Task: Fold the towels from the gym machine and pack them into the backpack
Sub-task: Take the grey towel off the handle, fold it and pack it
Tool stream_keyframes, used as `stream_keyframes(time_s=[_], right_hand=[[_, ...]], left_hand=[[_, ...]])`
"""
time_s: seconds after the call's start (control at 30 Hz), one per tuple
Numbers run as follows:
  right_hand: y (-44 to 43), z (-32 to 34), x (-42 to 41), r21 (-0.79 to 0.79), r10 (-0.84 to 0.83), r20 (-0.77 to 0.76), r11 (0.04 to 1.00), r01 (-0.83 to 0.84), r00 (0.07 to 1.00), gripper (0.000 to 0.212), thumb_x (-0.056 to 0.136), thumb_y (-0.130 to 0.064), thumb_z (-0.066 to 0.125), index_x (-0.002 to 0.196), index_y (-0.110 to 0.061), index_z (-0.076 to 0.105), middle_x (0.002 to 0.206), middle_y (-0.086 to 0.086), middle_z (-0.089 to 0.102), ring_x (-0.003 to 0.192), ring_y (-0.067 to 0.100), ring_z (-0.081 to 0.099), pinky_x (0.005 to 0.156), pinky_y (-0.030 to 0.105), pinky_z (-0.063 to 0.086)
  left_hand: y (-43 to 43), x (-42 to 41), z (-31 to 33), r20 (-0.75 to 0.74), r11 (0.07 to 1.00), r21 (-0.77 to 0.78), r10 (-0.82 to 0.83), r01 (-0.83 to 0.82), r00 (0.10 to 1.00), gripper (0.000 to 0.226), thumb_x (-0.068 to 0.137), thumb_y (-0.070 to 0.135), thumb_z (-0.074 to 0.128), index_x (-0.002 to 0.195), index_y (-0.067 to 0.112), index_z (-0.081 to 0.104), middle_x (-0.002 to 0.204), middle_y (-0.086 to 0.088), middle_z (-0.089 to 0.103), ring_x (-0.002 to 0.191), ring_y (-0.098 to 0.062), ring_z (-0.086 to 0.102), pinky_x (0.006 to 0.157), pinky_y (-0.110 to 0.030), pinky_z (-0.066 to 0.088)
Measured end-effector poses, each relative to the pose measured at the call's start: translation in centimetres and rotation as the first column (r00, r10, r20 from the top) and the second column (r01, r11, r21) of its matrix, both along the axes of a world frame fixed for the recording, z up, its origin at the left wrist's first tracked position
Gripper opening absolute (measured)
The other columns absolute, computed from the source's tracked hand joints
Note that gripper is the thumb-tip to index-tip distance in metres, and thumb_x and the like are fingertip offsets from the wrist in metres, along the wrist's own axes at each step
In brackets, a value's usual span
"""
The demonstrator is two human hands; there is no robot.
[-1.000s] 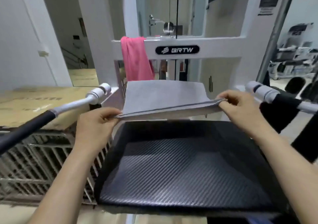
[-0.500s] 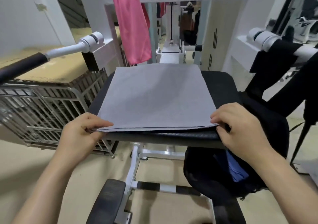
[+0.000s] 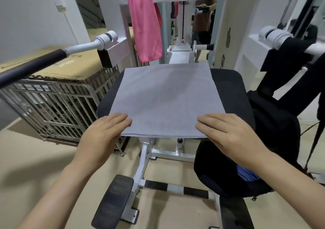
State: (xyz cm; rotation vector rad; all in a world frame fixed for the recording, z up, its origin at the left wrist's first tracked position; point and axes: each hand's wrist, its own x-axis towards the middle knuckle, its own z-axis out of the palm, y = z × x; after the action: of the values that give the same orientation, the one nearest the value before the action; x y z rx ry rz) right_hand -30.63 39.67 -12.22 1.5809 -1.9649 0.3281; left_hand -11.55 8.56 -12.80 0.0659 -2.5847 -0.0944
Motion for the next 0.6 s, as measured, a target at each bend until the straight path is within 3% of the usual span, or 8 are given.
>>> stream_keyframes(time_s=[0.2,0.3,0.37,0.47,0.53,0.6], right_hand=[[0.4,1.5,0.4,-0.032,-0.012,0.123,0.999,0.016,0.992,0.020,0.078,-0.003,0.068,0.093,-0.014,0.076,0.095,-0.002,0.076,0.088,0.022,0.072,0.063,0.037,0.055],[0.0,4.3,1.1,0.104,-0.143,0.305,0.988,0.117,0.942,0.009,0.085,-0.020,0.066,0.086,-0.025,0.074,0.077,-0.008,0.073,0.075,0.020,0.070,0.061,0.038,0.055],[-0.1,7.2,0.5,0.261,-0.247,0.502,0.957,0.128,0.829,0.006,0.087,-0.028,0.068,0.086,-0.028,0.074,0.076,-0.013,0.072,0.074,0.007,0.067,0.068,0.032,0.054],[-0.6,11.0,-1.7,0.391,-0.281,0.754,0.918,-0.062,0.594,0.007,0.088,-0.025,0.066,0.086,-0.026,0.073,0.083,-0.009,0.072,0.079,0.004,0.066,0.075,0.024,0.052],[-1.8,12.4,-3.7,0.233,-0.168,0.895,0.966,-0.112,0.414,0.009,0.089,-0.017,0.065,0.088,-0.018,0.074,0.089,0.002,0.074,0.082,0.011,0.067,0.078,0.025,0.052],[-3.6,12.8,-5.8,0.071,-0.069,0.961,0.997,0.002,0.268,0.012,0.088,-0.017,0.064,0.093,-0.011,0.073,0.093,0.006,0.074,0.086,0.016,0.068,0.080,0.027,0.053]], left_hand=[[0.2,1.0,0.6,-0.058,0.998,0.067,0.017,-0.013,0.998,0.034,0.086,0.016,0.045,0.100,0.014,0.076,0.100,0.001,0.075,0.102,-0.007,0.059,0.098,-0.029,0.041],[0.4,1.2,2.4,-0.018,0.954,0.292,0.072,-0.064,0.997,0.018,0.080,0.010,0.070,0.091,0.022,0.079,0.085,0.019,0.072,0.084,0.000,0.064,0.075,-0.009,0.045],[0.4,1.0,4.7,0.098,0.854,0.510,0.065,-0.106,0.993,0.017,0.076,0.009,0.079,0.082,0.025,0.080,0.071,0.017,0.073,0.065,0.004,0.063,0.060,-0.012,0.047],[-1.2,-0.3,7.9,0.223,0.681,0.727,-0.111,-0.089,0.968,0.007,0.077,0.015,0.076,0.076,0.022,0.078,0.072,-0.004,0.074,0.063,-0.005,0.063,0.061,-0.017,0.049],[-2.9,-1.8,9.3,0.191,0.571,0.819,-0.186,-0.052,0.964,0.011,0.082,0.030,0.073,0.084,0.019,0.075,0.083,-0.009,0.074,0.074,-0.014,0.067,0.072,-0.025,0.052],[-4.9,-3.9,9.7,0.154,0.451,0.891,-0.207,-0.045,0.966,0.030,0.080,0.043,0.070,0.090,0.015,0.073,0.088,-0.010,0.074,0.079,-0.020,0.068,0.073,-0.031,0.054]])
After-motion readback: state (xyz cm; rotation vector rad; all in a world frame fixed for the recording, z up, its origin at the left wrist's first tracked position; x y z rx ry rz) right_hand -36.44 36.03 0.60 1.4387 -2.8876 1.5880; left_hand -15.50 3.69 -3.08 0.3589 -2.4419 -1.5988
